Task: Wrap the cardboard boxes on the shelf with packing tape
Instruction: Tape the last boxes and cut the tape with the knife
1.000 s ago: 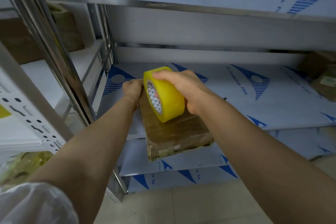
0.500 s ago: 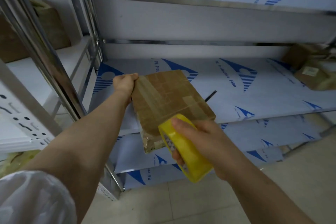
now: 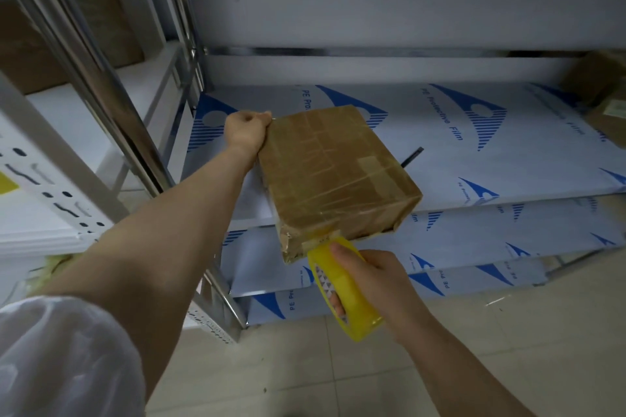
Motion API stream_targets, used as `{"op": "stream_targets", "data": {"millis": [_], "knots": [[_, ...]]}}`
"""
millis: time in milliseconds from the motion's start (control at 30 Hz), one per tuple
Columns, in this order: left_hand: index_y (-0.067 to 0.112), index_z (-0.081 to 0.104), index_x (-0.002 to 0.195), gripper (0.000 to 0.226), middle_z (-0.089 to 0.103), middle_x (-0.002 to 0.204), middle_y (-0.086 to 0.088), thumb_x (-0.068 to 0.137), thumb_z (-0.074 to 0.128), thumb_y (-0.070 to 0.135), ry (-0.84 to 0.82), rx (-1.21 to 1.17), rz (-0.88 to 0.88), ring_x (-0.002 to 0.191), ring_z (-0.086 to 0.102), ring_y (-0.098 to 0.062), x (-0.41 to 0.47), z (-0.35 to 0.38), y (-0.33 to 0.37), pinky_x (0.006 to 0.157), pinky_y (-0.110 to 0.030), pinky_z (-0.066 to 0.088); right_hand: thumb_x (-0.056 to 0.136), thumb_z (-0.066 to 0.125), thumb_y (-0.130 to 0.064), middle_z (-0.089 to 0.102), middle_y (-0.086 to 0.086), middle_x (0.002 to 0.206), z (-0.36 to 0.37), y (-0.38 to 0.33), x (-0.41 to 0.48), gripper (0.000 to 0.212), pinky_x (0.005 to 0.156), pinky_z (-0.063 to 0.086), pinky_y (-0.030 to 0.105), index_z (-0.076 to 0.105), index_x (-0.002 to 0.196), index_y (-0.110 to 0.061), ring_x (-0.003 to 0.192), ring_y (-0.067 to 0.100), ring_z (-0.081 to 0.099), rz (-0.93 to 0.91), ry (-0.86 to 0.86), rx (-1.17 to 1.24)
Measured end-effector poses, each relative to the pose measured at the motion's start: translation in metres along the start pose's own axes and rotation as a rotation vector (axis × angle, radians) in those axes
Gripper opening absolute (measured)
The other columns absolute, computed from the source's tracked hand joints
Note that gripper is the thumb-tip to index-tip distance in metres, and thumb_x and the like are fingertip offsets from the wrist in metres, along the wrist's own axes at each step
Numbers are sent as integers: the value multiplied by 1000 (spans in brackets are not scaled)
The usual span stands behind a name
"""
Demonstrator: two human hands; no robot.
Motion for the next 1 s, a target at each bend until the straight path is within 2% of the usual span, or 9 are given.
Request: {"op": "stream_targets", "data": {"millis": [100,133,200,300,433,567,733,867,1000], "knots": [[13,64,83,33,61,82,-8,100,39,26,21,932,383,96,57,-28,0,14,37,113,-45,24,86,65,-36,58,16,51,1,-1,10,45,53,48,32,53,55,-6,45,25,56,10,15,0],[12,65,105,38,63,104,-13,101,34,33,-31,1092,431,116,51,-30,-1,24,41,117,-48,11,86,65,-35,58,16,50,1,-2,12,45,53,48,31,54,52,-7,45,26,56,14,16,-5],[10,33,146,75,33,150,-15,94,19,64,-205,1222,354,144,20,-28,-5,43,30,116,-47,-4,86,65,-34,58,15,49,2,-4,15,47,53,48,31,54,47,-11,45,26,55,8,8,-13],[9,-9,152,103,-8,159,-12,81,9,82,-285,1258,286,147,-10,-26,-9,55,14,117,-44,-10,86,63,-33,57,13,47,4,-11,19,45,53,48,32,55,45,-16,46,27,55,-11,-3,-16],[3,-6,151,91,-5,159,-18,90,7,70,-193,1278,264,147,-3,-30,-33,56,26,119,-45,1,87,62,-34,59,13,48,5,-13,23,39,54,49,34,58,59,-8,47,28,56,1,-3,2],[4,-15,149,110,-18,154,-25,77,8,85,-330,1273,288,145,-15,-35,-83,78,9,116,-45,-8,87,63,-33,60,12,49,5,-15,26,32,53,50,32,61,75,-3,44,26,57,2,-4,54],[8,-13,150,104,-18,155,-22,81,13,82,-415,1290,302,145,-15,-33,-82,79,12,117,-43,-8,88,63,-35,63,16,54,5,-16,29,33,58,53,38,61,82,-2,51,30,58,22,-12,44],[16,-10,152,95,-18,158,-8,84,17,77,-714,1238,670,146,-16,-18,-111,72,7,118,-32,-11,87,65,-34,63,20,60,4,-14,28,37,56,53,39,63,93,3,44,27,58,35,-29,63],[15,-10,151,99,-17,158,-5,77,7,79,-752,1250,898,145,-16,-12,-132,59,-1,116,-27,-13,85,68,-38,65,16,61,2,-14,26,42,53,55,33,64,97,3,45,21,62,59,-20,60]]}}
Point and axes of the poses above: each hand's wrist, its own x-axis towards the middle knuckle, its own z-axis out of the palm, y = z × x, the point moved 7 cm from there along x, towards the middle knuckle
